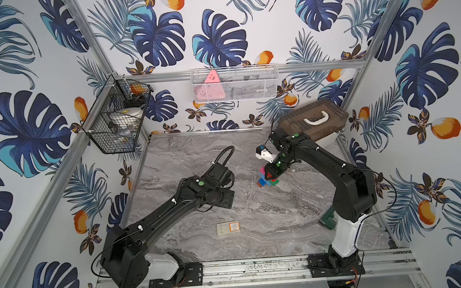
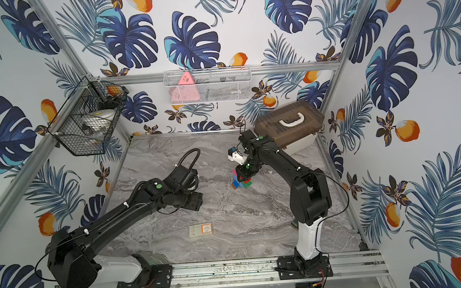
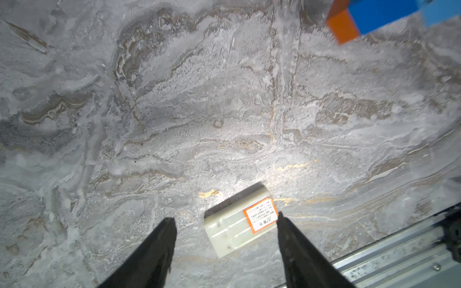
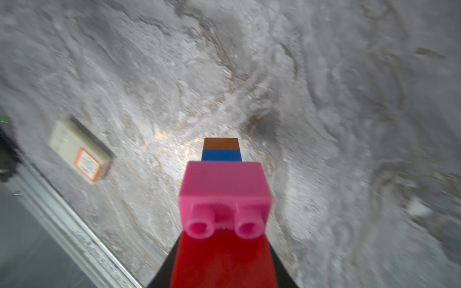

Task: Assemble a spoon with lego
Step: Pick up the lego brick from the center of the board, then place the lego brick at the center of the board.

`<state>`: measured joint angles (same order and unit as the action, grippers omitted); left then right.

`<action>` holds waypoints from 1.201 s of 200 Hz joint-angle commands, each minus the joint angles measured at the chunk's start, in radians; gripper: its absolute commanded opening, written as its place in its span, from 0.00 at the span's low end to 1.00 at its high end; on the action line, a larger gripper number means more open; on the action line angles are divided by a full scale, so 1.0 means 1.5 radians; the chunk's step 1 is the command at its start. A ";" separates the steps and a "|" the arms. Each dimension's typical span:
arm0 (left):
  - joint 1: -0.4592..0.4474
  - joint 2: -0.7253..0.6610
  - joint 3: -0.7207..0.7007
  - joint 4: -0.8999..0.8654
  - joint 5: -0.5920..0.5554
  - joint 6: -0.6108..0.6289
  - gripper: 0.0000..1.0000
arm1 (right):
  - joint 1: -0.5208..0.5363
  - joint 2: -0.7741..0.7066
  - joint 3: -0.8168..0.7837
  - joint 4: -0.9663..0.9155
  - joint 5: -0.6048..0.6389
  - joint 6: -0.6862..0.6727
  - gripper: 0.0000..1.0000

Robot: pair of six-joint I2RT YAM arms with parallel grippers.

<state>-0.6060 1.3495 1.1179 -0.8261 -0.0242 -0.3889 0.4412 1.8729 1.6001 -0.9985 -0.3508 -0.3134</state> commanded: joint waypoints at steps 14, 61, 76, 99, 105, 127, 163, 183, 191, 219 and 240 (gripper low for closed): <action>0.071 -0.019 0.033 0.009 0.082 0.037 0.71 | -0.013 -0.021 -0.136 0.362 -0.321 0.168 0.24; 0.133 -0.006 0.093 -0.040 0.107 0.065 0.71 | -0.012 0.055 -0.270 0.907 -0.472 0.494 0.25; 0.148 -0.002 0.100 -0.047 0.110 0.070 0.71 | -0.013 0.107 -0.281 1.081 -0.490 0.608 0.25; 0.162 0.013 0.109 -0.057 0.115 0.074 0.71 | -0.013 0.224 -0.283 1.436 -0.496 0.845 0.26; 0.165 0.016 0.112 -0.059 0.115 0.074 0.71 | -0.012 0.260 -0.274 1.528 -0.495 0.916 0.26; 0.172 0.028 0.125 -0.063 0.112 0.075 0.71 | -0.011 0.358 -0.216 1.674 -0.493 1.046 0.27; 0.177 0.063 0.149 -0.061 0.114 0.075 0.71 | -0.011 0.400 -0.205 1.674 -0.493 1.035 0.28; 0.177 0.082 0.152 -0.047 0.122 0.073 0.71 | -0.011 0.427 -0.193 1.674 -0.499 1.038 0.28; 0.177 0.090 0.153 -0.042 0.124 0.073 0.71 | -0.011 0.436 -0.191 1.674 -0.500 1.039 0.28; 0.178 0.111 0.162 -0.033 0.123 0.077 0.71 | -0.011 0.456 -0.180 1.661 -0.509 1.043 0.30; 0.178 0.123 0.165 -0.023 0.128 0.076 0.71 | -0.011 0.465 -0.176 1.628 -0.518 1.036 0.34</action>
<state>-0.3405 1.5185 1.3540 -0.8860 0.1555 -0.2886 0.4240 2.5542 1.3277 1.4544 -1.1015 1.2457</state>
